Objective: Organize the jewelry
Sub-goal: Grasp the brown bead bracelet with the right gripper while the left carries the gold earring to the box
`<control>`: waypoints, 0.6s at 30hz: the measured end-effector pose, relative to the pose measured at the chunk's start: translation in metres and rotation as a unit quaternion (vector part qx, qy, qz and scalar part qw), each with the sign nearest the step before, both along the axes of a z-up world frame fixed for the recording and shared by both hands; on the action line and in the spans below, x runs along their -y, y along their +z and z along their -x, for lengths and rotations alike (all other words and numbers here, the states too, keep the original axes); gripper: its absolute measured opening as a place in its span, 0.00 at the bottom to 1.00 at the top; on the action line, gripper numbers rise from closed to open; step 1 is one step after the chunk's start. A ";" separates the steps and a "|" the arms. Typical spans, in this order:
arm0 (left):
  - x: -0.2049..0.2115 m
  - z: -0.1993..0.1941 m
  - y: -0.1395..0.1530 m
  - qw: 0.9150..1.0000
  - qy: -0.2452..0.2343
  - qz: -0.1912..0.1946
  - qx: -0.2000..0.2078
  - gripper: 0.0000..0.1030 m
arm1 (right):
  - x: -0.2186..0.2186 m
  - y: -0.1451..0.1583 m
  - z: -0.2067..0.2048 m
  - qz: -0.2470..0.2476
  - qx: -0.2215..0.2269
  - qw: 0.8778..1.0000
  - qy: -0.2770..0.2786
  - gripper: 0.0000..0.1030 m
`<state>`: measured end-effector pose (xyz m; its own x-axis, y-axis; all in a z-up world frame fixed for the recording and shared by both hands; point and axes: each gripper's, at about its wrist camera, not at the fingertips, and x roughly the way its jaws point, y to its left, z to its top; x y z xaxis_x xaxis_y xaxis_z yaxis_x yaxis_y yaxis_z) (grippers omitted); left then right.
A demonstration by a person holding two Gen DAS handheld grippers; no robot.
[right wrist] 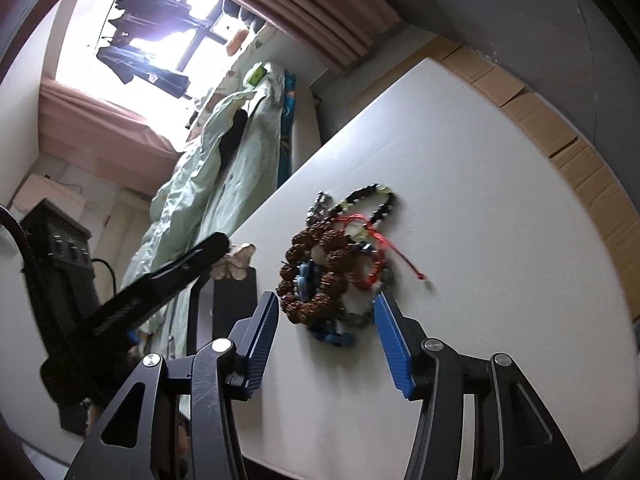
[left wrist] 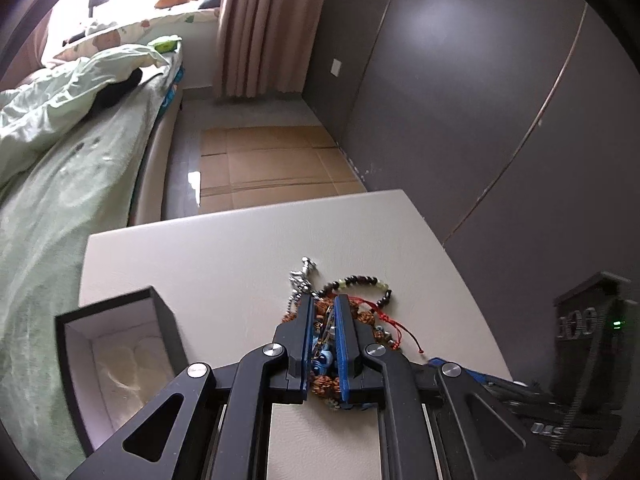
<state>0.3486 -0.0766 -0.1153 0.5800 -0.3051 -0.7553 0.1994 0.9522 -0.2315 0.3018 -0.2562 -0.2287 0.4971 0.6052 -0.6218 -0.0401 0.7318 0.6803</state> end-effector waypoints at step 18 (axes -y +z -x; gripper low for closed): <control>-0.081 0.022 0.025 0.999 0.049 0.001 0.023 0.10 | -0.043 -0.029 -0.039 0.050 -0.067 0.996 0.008 0.26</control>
